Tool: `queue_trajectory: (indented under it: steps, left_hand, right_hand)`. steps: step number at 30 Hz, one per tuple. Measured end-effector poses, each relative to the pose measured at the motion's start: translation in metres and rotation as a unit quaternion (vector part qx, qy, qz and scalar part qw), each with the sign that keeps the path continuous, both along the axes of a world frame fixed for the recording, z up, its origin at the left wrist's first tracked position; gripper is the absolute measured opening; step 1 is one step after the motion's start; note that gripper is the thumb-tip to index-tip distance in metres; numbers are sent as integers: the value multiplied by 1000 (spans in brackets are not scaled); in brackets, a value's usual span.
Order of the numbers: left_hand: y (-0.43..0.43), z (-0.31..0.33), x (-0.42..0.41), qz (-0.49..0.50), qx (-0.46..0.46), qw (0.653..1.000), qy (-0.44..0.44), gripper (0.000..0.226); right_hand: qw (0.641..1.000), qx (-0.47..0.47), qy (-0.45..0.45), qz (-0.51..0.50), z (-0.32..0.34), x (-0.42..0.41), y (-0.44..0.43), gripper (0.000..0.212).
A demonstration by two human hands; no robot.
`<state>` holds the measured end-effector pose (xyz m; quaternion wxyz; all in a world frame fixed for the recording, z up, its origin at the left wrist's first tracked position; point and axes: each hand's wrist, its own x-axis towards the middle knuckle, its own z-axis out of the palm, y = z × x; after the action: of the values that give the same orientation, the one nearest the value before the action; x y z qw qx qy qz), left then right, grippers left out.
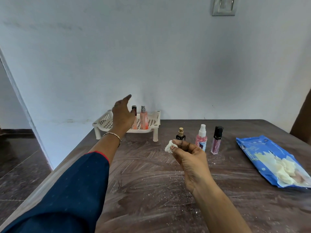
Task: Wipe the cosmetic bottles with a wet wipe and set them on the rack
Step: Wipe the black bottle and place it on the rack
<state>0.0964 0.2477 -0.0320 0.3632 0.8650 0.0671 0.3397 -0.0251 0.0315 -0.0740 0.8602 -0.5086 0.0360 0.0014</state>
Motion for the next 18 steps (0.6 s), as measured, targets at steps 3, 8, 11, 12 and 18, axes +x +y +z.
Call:
queue_trajectory:
  steps: [3, 8, 11, 12, 18]
  left_hand:
    - [-20, 9, -14, 57, 25, 995, -81, 41]
    - [-67, 13, -30, -11, 118, 989, -91, 16]
    - [-91, 7, -30, -124, 146, 981, -10, 19]
    - [-98, 4, -29, -139, 172, 975, 32, 25]
    - [-123, -4, -24, -192, 241, 934, 180, 29]
  right_hand:
    - [1000, -3, 1, -27, -1, 0, -1, 18]
    - [995, 33, 6, -90, -4, 3, -5, 18]
    - [991, 41, 6, -125, -5, 6, -11, 19]
    - [990, 45, 6, -132, -6, 7, -13, 19]
    - [987, 50, 5, -152, -8, 10, -14, 18]
